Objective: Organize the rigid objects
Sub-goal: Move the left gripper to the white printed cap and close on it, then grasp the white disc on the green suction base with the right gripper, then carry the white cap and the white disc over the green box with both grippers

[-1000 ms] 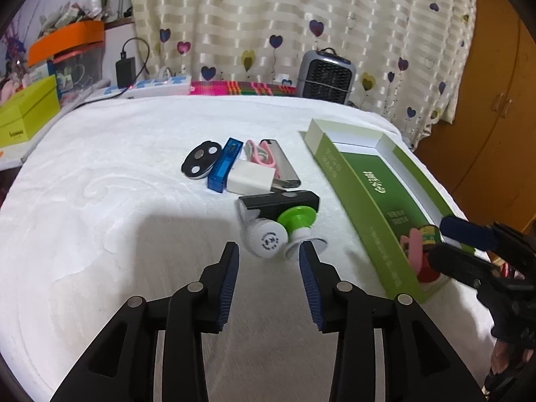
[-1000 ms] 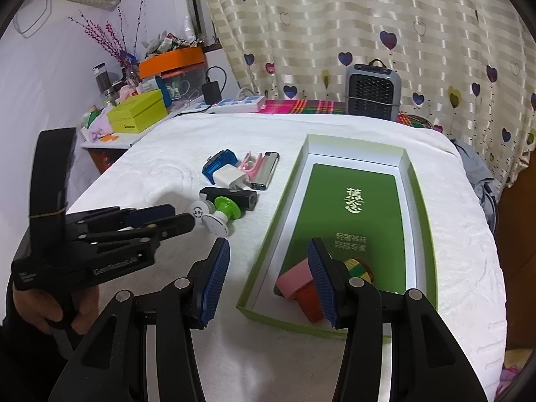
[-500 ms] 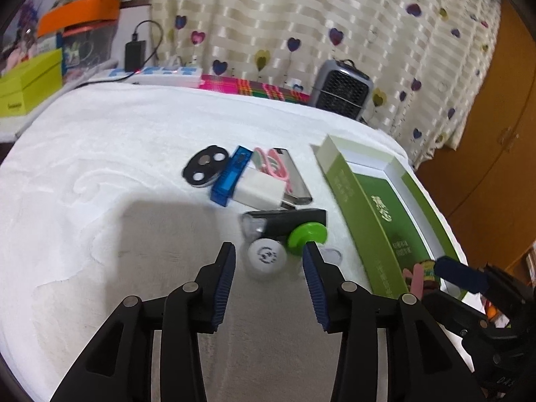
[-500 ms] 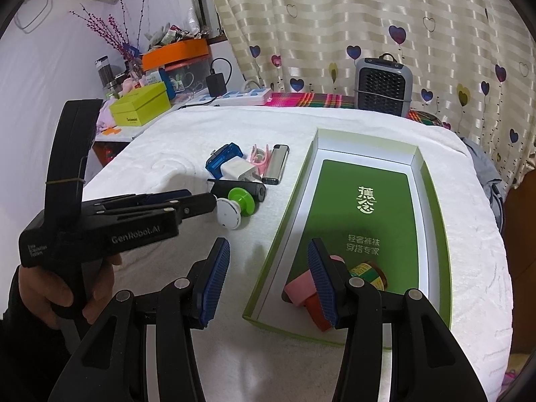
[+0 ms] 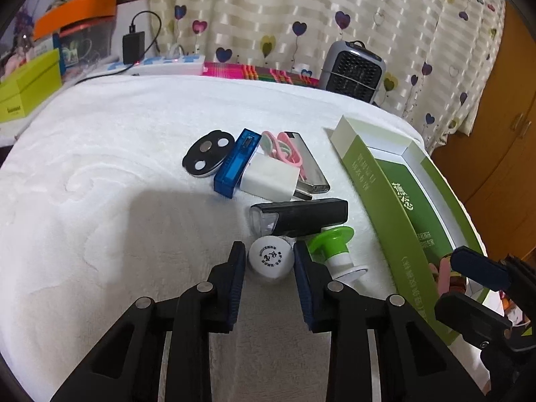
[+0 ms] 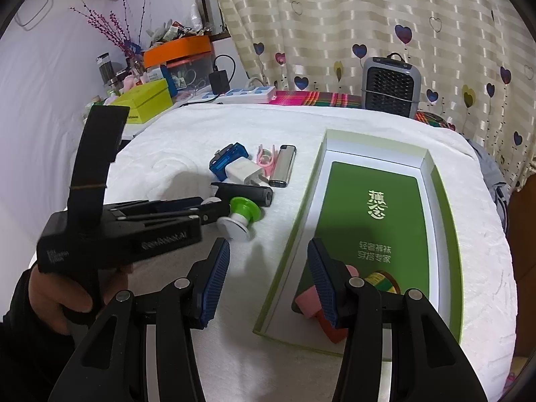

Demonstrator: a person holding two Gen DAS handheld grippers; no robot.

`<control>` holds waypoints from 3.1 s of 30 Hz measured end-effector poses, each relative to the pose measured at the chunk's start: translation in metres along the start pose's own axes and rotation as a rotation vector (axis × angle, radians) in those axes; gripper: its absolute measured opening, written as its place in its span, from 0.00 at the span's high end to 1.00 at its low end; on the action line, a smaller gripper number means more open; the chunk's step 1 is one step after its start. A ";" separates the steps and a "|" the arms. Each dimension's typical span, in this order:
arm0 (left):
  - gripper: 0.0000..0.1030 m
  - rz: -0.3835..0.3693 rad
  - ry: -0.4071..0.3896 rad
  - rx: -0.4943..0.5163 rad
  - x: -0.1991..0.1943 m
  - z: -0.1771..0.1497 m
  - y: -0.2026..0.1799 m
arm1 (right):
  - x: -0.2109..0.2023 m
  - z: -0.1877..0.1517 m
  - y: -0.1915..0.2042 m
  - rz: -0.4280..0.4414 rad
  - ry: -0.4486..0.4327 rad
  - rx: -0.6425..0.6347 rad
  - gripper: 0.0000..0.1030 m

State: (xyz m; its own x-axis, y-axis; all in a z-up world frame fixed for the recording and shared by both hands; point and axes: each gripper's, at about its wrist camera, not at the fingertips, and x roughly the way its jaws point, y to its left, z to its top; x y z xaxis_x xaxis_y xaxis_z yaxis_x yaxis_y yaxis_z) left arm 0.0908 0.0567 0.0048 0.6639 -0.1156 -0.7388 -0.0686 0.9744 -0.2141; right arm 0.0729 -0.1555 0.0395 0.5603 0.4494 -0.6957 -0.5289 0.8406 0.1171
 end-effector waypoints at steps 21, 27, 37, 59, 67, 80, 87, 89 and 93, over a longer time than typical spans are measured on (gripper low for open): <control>0.73 0.003 -0.096 -0.135 -0.036 -0.006 0.038 | 0.047 0.023 0.031 -0.019 0.084 -0.050 0.52; 0.73 -0.013 -0.108 -0.155 -0.041 -0.006 0.042 | 0.061 0.029 0.035 -0.031 0.121 -0.049 0.52; 0.73 -0.032 -0.117 -0.167 -0.044 -0.006 0.044 | 0.083 0.032 0.043 -0.055 0.175 -0.090 0.52; 0.73 -0.052 -0.135 -0.105 -0.048 -0.009 0.031 | 0.049 0.028 0.048 -0.039 0.077 -0.105 0.66; 0.73 -0.044 -0.138 -0.081 -0.048 -0.010 0.027 | 0.030 0.023 0.049 -0.027 0.046 -0.108 0.66; 0.73 -0.051 -0.161 -0.033 -0.066 -0.022 0.012 | 0.007 0.017 0.045 -0.012 0.000 -0.091 0.66; 0.73 -0.054 -0.173 -0.015 -0.075 -0.024 0.005 | -0.003 0.015 0.045 -0.007 -0.027 -0.087 0.66; 0.73 -0.057 -0.175 -0.008 -0.076 -0.024 0.002 | -0.006 0.015 0.043 -0.008 -0.035 -0.084 0.66; 0.73 -0.063 -0.178 0.006 -0.080 -0.025 -0.004 | -0.013 0.014 0.041 -0.010 -0.051 -0.081 0.66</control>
State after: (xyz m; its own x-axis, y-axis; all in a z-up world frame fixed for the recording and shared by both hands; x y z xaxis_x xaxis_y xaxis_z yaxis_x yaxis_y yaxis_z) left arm 0.0194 0.0568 0.0483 0.7882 -0.1410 -0.5991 -0.0187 0.9675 -0.2523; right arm 0.0531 -0.1230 0.0630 0.5964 0.4575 -0.6595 -0.5716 0.8189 0.0511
